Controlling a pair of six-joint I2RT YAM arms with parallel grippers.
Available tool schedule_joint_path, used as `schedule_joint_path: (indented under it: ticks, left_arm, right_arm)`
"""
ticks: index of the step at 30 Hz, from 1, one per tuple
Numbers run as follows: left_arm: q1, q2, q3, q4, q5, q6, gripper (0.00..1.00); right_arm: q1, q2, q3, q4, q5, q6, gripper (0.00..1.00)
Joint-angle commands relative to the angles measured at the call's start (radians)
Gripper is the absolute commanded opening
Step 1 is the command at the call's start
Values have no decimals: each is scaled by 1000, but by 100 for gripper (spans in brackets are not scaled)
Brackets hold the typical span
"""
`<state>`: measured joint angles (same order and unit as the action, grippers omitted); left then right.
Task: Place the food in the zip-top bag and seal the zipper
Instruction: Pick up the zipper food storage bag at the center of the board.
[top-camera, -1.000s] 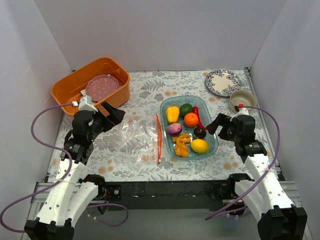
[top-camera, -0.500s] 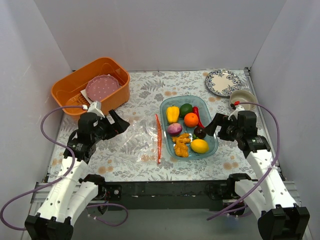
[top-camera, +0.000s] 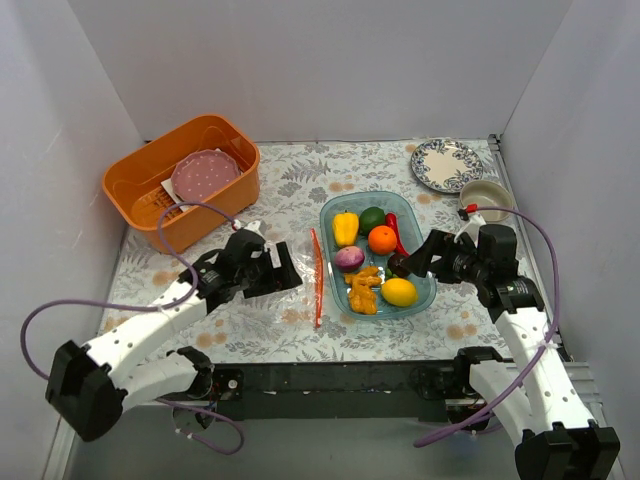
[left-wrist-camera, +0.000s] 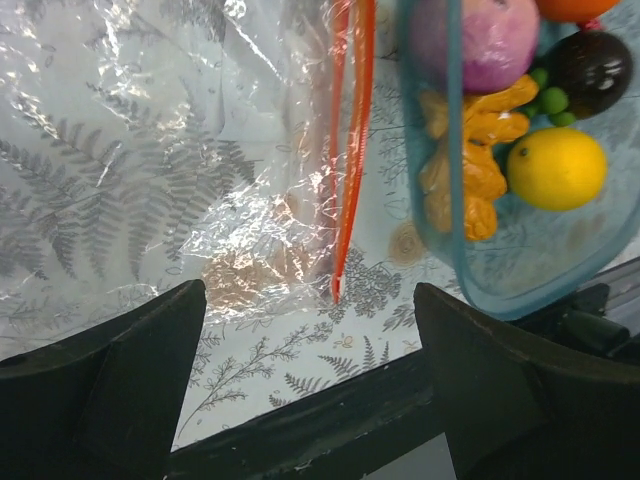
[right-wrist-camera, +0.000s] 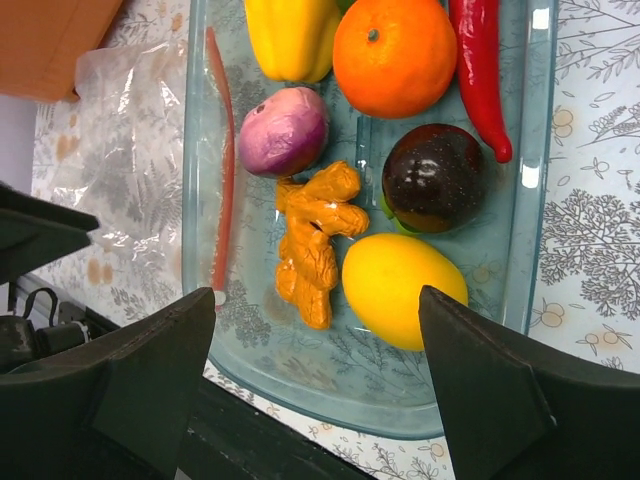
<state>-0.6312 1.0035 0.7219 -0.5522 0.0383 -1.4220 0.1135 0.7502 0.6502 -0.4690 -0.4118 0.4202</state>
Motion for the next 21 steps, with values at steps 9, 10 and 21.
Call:
schedule_joint_path:
  ticks: [9, 10, 21]
  left_arm:
    - [-102, 267, 57, -6, -253, -167, 89]
    - [-102, 265, 45, -15, -264, -184, 89]
    - [-102, 132, -88, -167, -359, -314, 92]
  right_arm:
    - [5, 35, 52, 17, -39, -8, 89]
    - [5, 35, 52, 18, -39, -6, 89]
    - [5, 58, 19, 47, -56, 8, 89]
